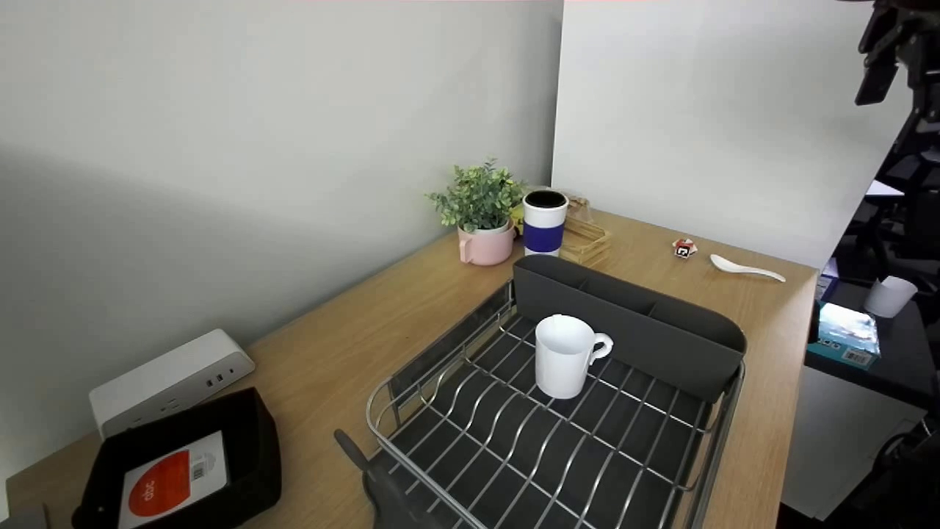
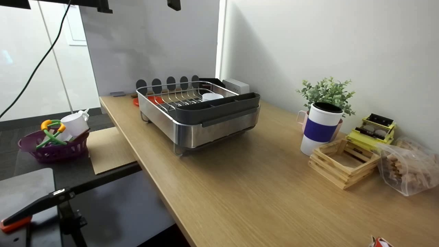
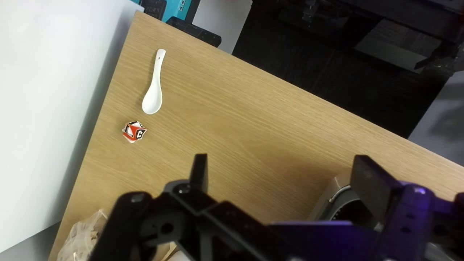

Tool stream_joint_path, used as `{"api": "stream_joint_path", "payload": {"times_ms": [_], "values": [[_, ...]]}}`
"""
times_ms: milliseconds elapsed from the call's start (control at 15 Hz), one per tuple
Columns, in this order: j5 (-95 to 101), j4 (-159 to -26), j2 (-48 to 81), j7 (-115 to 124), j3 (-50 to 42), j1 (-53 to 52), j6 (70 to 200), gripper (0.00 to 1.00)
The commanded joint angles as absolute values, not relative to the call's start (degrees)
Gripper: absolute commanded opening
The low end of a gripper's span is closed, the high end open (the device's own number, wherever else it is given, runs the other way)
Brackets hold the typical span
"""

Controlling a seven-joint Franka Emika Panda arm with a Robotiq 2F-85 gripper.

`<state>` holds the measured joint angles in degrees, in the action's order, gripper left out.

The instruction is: Take the cup out of the dish rack and put it on the table

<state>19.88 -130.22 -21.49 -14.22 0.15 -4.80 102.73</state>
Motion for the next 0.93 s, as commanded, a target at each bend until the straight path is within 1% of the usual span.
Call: {"api": "stream_joint_path", "payload": {"times_ms": [0, 400, 867], "values": [[19.7, -129.5, -20.3, -14.4, 0.6, -4.3, 102.7, 1.00], [19.4, -128.2, -18.5, -15.1, 0.5, -4.4, 103.4, 1.00], [17.5, -124.6, -14.3, -16.6, 3.3, -7.4, 107.6, 1.00]]}}
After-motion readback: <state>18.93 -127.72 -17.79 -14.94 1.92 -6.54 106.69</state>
